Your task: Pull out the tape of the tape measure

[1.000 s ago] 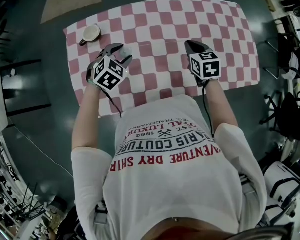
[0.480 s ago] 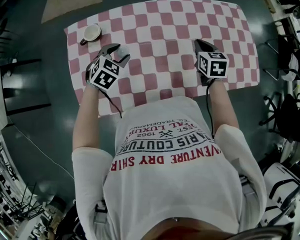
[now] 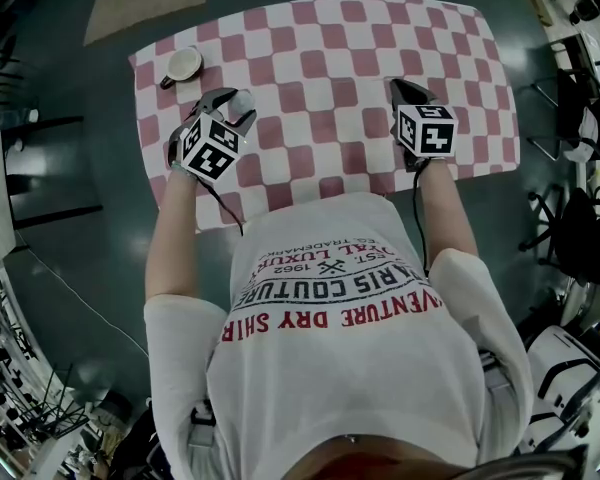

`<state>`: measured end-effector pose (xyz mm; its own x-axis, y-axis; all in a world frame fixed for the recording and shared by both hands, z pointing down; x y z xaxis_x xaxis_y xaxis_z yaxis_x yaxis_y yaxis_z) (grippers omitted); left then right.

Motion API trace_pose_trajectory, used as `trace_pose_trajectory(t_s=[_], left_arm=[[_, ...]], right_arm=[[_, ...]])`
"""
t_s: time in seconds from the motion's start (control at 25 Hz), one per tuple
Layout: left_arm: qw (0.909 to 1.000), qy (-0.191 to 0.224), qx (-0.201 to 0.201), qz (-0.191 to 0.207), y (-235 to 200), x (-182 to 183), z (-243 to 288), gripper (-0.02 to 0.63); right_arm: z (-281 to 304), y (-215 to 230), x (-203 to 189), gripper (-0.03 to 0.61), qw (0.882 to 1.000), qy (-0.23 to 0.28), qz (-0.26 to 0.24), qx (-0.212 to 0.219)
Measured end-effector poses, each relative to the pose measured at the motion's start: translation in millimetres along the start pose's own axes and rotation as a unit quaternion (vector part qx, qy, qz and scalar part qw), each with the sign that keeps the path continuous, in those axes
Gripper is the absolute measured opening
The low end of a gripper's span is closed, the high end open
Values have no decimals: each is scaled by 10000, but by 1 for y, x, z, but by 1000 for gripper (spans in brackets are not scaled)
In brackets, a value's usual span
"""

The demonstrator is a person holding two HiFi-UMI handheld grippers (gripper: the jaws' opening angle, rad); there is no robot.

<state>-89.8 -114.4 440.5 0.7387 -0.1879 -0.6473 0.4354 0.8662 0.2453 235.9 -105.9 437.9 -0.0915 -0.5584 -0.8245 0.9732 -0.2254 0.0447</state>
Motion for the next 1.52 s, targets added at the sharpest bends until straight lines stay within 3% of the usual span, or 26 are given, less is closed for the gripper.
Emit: trace_pose_trajectory(t_s=[0.2,0.36,0.48,0.6,0.88,1.04,1.2,1.32,1.52], left_arm=[[10000,25,34,-24,3,3,3,232],[9998,-87,170,-59,-5,-7,-2,232],[9993,91,123,-351,-8,-6,-7,232],[9996,-50,210,-191,-7,-6,-1,232],[9988,8,280,-393,-3,-9,7,232],[9979,-177,402,-474,-6,-22,7,232],[9970,-134,365,-676,-8,-16,10,232],[9972,-355,370,-548,-4,-21,19,232],[9957,-494,184,-764,7,-34,33,232]], right_arm=[[-1,6,-4,34,9999,-53,-37,-116],[-3,31,-5,34,9989,-45,68,-461],[-4,44,-6,34,9990,-31,174,-400],[-1,46,-8,34,9990,-45,108,-440],[4,57,-12,34,9988,-55,242,-429],[3,78,-19,34,9965,-138,206,-799],[3,92,-21,34,9954,-159,263,-911],[8,92,-27,34,9954,-204,357,-867],[16,95,-48,34,9952,-420,457,-762]])
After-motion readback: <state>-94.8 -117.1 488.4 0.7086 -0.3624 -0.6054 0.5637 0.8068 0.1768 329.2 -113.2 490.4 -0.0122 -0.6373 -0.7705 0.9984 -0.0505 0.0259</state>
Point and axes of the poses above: the fingertips, and each gripper's own axes: z forward along the fingers, y to its right, x out of its top, the point moved 5 cm from there along -z, backward along the fingers, and after that the axes turned 6 degrees about y, right-handed, at the moved point
